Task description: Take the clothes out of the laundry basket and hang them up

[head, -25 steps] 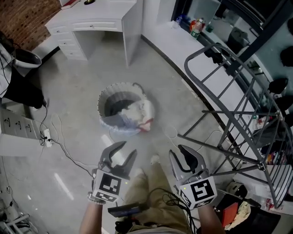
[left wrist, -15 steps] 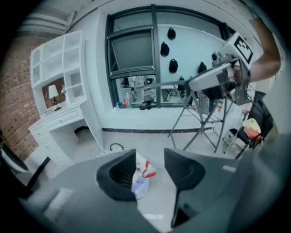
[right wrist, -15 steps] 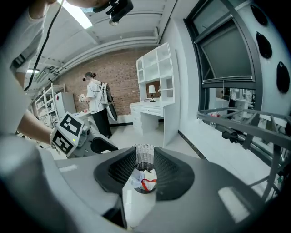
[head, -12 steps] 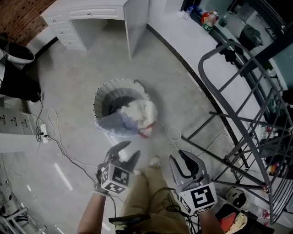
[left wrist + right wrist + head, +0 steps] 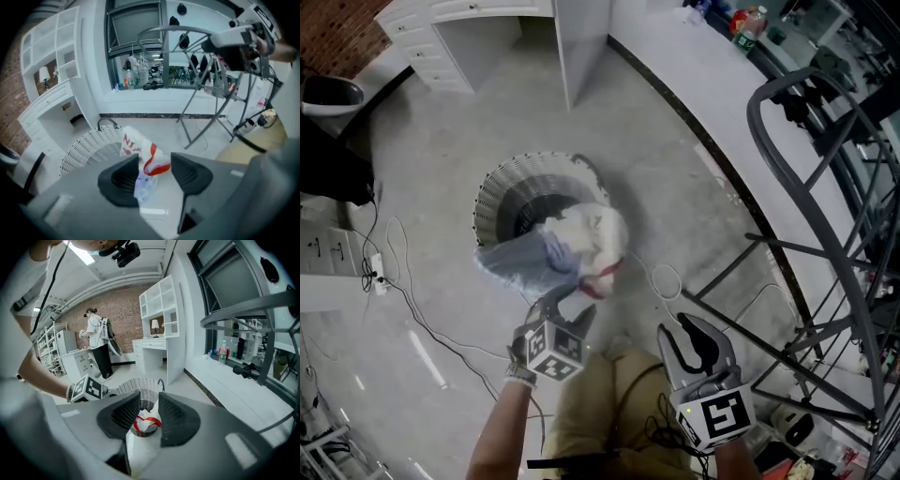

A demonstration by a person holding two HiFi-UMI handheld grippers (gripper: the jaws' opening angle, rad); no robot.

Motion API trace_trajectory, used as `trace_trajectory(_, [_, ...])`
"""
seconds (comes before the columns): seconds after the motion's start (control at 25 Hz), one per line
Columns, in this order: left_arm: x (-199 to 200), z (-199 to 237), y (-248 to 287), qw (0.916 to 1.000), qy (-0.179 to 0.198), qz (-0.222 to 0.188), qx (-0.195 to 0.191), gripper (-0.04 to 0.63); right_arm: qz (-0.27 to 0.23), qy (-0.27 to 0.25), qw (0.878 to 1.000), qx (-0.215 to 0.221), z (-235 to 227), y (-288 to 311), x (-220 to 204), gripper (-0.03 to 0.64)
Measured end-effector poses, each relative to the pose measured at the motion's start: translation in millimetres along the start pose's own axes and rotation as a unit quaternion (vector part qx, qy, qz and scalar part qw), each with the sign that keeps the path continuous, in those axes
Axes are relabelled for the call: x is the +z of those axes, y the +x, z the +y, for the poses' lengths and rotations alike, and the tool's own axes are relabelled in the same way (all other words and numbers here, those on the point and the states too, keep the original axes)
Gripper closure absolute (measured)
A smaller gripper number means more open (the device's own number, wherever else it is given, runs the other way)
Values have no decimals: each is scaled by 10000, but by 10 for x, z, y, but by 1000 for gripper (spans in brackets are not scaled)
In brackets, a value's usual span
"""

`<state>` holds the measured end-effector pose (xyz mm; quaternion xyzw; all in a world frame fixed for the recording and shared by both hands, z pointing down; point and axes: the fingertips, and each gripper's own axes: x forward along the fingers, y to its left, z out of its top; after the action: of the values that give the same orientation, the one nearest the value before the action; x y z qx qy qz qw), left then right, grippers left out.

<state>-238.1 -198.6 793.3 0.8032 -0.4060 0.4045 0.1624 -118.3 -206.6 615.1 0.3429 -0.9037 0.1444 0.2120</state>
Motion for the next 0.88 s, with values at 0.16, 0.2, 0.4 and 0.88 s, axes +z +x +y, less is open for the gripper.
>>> trace_trajectory(0.16, [-280,-58,450,9982,520,301,27,385,5,-6,10000,-20,-100,155,-283,509])
trace_trajectory(0.2, [-329,-69,532,9975,620,347,32,385,-1,-2,10000,-26,-122,185,-340,509])
trace_trajectory(0.4, [-432,-119,850,9930,1029,582,69,387,11,22,10000,-88,-241,279,-547,509])
trace_trajectory(0.88, [4,166,518,9968,524,281,532,583,44,142,9998,-157,-319,150,-445,509])
